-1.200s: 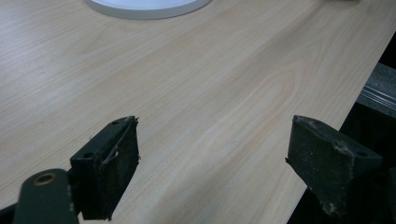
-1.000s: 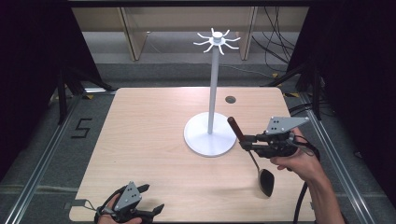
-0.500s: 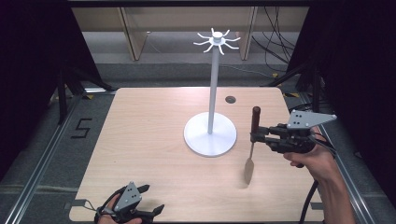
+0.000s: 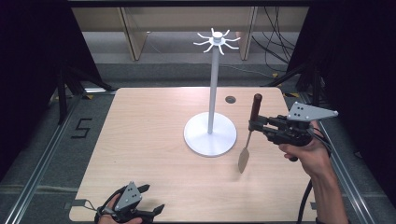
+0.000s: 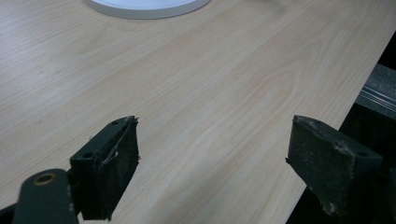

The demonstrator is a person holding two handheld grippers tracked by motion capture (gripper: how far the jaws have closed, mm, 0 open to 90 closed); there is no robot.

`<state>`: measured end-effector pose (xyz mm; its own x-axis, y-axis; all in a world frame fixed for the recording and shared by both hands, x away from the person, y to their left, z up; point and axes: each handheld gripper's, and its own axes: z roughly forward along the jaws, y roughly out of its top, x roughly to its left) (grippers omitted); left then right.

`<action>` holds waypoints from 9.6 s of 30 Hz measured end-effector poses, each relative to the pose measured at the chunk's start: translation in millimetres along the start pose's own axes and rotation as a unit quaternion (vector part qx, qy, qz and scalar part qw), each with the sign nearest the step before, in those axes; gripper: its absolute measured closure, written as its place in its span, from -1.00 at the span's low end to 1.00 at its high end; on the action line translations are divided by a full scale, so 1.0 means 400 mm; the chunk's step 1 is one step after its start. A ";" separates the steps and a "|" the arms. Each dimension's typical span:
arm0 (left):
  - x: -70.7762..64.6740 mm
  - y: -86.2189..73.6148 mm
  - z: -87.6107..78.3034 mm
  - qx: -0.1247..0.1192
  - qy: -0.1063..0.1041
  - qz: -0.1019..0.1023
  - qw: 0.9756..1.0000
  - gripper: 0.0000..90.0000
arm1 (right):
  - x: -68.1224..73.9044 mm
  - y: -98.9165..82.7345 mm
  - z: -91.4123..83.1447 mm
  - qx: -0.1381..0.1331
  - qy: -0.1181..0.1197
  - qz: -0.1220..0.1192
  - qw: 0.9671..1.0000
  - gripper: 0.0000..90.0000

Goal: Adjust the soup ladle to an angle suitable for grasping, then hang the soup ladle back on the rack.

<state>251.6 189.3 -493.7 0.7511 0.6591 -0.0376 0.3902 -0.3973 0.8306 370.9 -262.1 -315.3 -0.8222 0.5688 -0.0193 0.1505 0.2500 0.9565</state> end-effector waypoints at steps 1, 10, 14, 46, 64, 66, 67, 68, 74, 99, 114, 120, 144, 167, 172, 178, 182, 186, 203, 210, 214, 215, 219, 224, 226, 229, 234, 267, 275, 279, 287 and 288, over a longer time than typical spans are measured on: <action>0.002 0.000 0.000 0.000 0.002 0.007 1.000 -0.65 | -0.003 0.002 0.003 -0.001 -0.005 -0.002 1.000 0.65; 0.007 0.002 -0.005 -0.008 0.004 0.004 1.000 -0.65 | -0.022 0.026 0.034 -0.007 -0.032 0.007 0.999 0.65; 0.004 0.000 -0.004 -0.012 0.004 -0.006 1.000 -0.65 | -0.031 0.043 0.044 -0.021 -0.034 0.020 0.999 0.65; -0.002 -0.002 -0.001 -0.010 -0.002 -0.017 1.000 -0.65 | -0.079 0.222 0.109 -0.007 -0.076 0.004 0.997 0.65; 0.000 -0.001 -0.005 -0.004 0.001 -0.012 1.000 -0.65 | -0.089 0.249 0.154 0.011 -0.084 0.005 0.996 0.65; 0.009 0.003 -0.007 -0.006 0.003 0.011 1.000 -0.65 | -0.088 0.251 0.159 0.012 -0.081 0.008 0.997 0.65; 0.008 0.002 -0.006 -0.007 0.003 0.010 1.000 -0.65 | -0.087 0.252 0.161 0.014 -0.076 0.013 0.997 0.64; 0.002 0.000 -0.005 -0.007 0.001 -0.004 1.000 -0.65 | -0.085 0.253 0.163 0.017 -0.080 0.011 0.997 0.64; -0.001 0.000 -0.007 -0.006 -0.001 -0.008 1.000 -0.65 | -0.086 0.258 0.176 0.019 -0.084 0.005 0.996 0.64; 0.000 0.000 -0.006 -0.001 -0.001 -0.011 1.000 -0.65 | -0.072 0.215 0.145 -0.002 -0.078 0.032 0.996 0.21; -0.001 -0.002 -0.004 -0.006 0.000 -0.014 1.000 -0.65 | -0.046 0.110 0.109 0.006 -0.066 0.039 0.997 -0.04; -0.001 -0.002 -0.004 -0.006 -0.002 -0.017 1.000 -0.65 | -0.030 0.066 0.107 0.011 -0.065 0.044 0.997 -0.06; 0.000 0.007 0.003 -0.016 -0.003 -0.027 1.000 -0.65 | -0.007 -0.072 0.117 0.058 -0.055 0.058 0.995 -0.10; -0.001 -0.001 -0.013 -0.007 0.005 -0.015 1.000 -0.65 | 0.026 -0.201 0.185 0.149 -0.032 0.072 0.986 -0.17; -0.001 -0.003 -0.013 -0.004 0.004 0.000 1.000 -0.65 | 0.036 -0.216 0.184 0.148 -0.028 0.064 0.987 -0.17; 0.003 -0.002 -0.016 -0.005 0.006 0.015 1.000 -0.65 | 0.057 -0.223 0.180 0.153 -0.013 0.063 0.986 -0.18; 0.002 -0.002 -0.015 -0.007 0.005 0.010 1.000 -0.65 | 0.066 -0.233 0.183 0.153 -0.007 0.061 0.986 -0.21; 0.003 -0.002 -0.016 -0.004 0.007 0.015 1.000 -0.65 | 0.072 -0.248 0.193 0.161 0.011 0.057 0.985 -0.24; -0.002 -0.004 -0.012 -0.006 0.005 0.005 1.000 -0.65 | 0.095 -0.295 0.196 0.184 0.012 0.079 0.980 -0.53; -0.003 -0.005 -0.013 0.003 0.008 -0.001 1.000 -0.65 | 0.103 -0.311 0.193 0.193 0.005 0.085 0.977 -0.56; -0.008 -0.007 -0.010 -0.004 0.002 -0.012 1.000 -0.65 | 0.120 -0.314 0.189 0.196 0.004 0.092 0.976 -0.55; -0.008 -0.006 -0.010 -0.006 0.001 -0.015 1.000 -0.65 | 0.122 -0.315 0.190 0.192 0.000 0.084 0.978 -0.55; 0.001 -0.004 -0.013 -0.001 0.005 0.012 1.000 -0.65 | 0.137 -0.319 0.186 0.194 0.001 0.070 0.979 -0.54; 0.001 -0.004 -0.013 -0.002 0.006 0.014 1.000 -0.65 | 0.152 -0.324 0.182 0.185 0.009 0.062 0.981 -0.55; -0.004 -0.005 -0.011 -0.006 0.001 -0.001 1.000 -0.65 | 0.157 -0.329 0.180 0.187 0.004 0.062 0.980 -0.55; -0.004 -0.005 -0.014 -0.002 0.005 -0.004 1.000 -0.65 | 0.161 -0.339 0.180 0.191 0.005 0.059 0.980 -0.54; -0.005 -0.006 -0.013 -0.001 0.008 -0.006 1.000 -0.65 | 0.156 -0.345 0.173 0.197 0.001 0.060 0.979 -0.54; -0.005 -0.006 -0.010 -0.009 0.007 0.001 1.000 -0.66 | 0.196 -0.385 0.125 0.182 0.009 0.056 0.982 -0.58; -0.008 -0.007 -0.010 -0.007 0.008 -0.013 1.000 -0.66 | 0.213 -0.390 0.114 0.185 0.005 0.065 0.981 -0.64; 0.002 -0.005 -0.015 0.000 0.008 0.015 1.000 -0.66 | 0.217 -0.395 0.110 0.186 0.023 0.067 0.980 -0.64; -0.009 -0.008 -0.008 -0.009 0.006 -0.014 1.000 -0.66 | 0.223 -0.401 0.083 0.183 0.008 0.077 0.980 -0.64; -0.004 -0.007 -0.014 0.008 0.007 0.006 1.000 -0.66 | 0.221 -0.404 0.083 0.183 0.016 0.075 0.980 -0.64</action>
<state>246.5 193.0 -492.6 0.7479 0.6635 -0.0195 0.3899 -0.4154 0.8218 292.1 -226.2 -481.1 -0.7916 0.5977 0.1273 0.4525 0.4332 0.7795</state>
